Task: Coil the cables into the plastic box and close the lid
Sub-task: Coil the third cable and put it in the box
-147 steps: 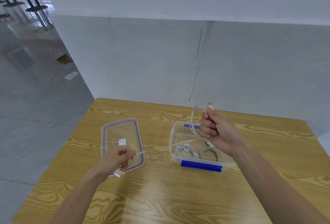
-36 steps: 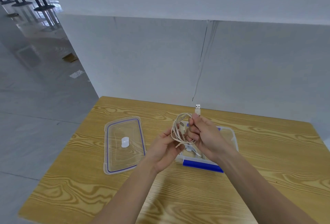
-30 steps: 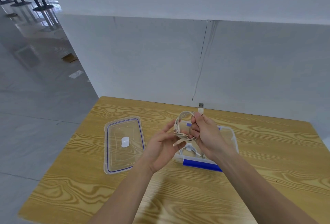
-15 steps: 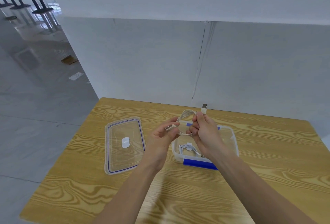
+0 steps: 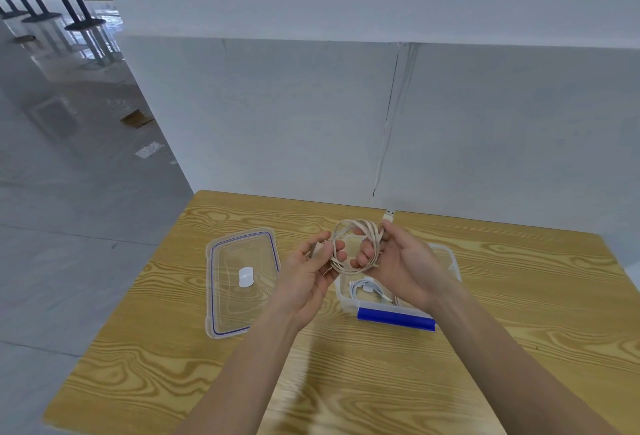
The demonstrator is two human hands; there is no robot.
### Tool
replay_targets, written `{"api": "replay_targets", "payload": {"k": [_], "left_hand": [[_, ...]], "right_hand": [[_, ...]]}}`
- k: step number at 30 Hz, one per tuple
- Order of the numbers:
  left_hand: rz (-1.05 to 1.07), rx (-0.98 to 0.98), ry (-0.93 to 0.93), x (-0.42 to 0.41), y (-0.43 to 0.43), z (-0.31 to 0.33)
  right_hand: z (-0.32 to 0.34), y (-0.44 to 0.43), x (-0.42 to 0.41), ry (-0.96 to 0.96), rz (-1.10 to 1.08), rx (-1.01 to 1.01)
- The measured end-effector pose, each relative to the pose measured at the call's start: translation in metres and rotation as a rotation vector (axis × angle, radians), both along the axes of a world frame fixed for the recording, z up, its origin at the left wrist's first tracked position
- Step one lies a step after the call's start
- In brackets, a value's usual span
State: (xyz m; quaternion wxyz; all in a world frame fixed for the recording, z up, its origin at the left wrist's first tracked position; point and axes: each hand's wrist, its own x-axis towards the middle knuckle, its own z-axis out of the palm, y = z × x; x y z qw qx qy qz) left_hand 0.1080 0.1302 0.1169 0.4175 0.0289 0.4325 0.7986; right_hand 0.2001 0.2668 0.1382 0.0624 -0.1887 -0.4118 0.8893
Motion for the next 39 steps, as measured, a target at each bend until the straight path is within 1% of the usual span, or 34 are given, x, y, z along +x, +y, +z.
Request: {"api": "replay_targets", "payload": {"k": [5, 10, 13, 15, 17, 19, 22, 28, 31, 35, 39], "left_hand": [[0.011, 0.025, -0.003, 0.000, 0.000, 0.007], [0.007, 0.060, -0.018, 0.000, 0.001, 0.013], [0.007, 0.055, -0.016, 0.000, 0.002, 0.013], [0.011, 0.051, -0.010, 0.000, 0.003, 0.015], [0.025, 0.036, 0.008, 0.001, 0.005, 0.017], [0.042, 0.002, 0.042, 0.002, 0.007, 0.020], [0.075, -0.044, 0.070, 0.003, 0.009, 0.022], [0.111, -0.118, 0.093, 0.003, 0.011, 0.021], [0.109, -0.094, 0.133, 0.005, 0.011, 0.021], [0.043, -0.016, 0.192, 0.005, 0.009, 0.026], [0.014, -0.033, 0.244, 0.007, 0.011, 0.030]], "right_hand": [[-0.001, 0.009, 0.006, 0.004, 0.041, -0.008], [0.001, 0.006, 0.006, -0.010, -0.060, -0.080], [0.000, 0.002, 0.002, -0.073, -0.141, -0.167], [-0.003, 0.000, -0.002, -0.125, -0.139, -0.177], [-0.007, -0.001, -0.004, -0.179, -0.082, -0.160], [-0.008, 0.000, -0.004, -0.218, 0.021, -0.139], [-0.010, 0.003, -0.003, -0.194, 0.170, -0.125], [-0.014, 0.013, 0.001, -0.161, 0.295, 0.006], [-0.015, 0.014, 0.004, -0.115, 0.335, 0.009], [-0.019, 0.017, 0.006, -0.020, 0.376, -0.094], [-0.020, 0.020, 0.005, 0.083, 0.464, -0.076]]}}
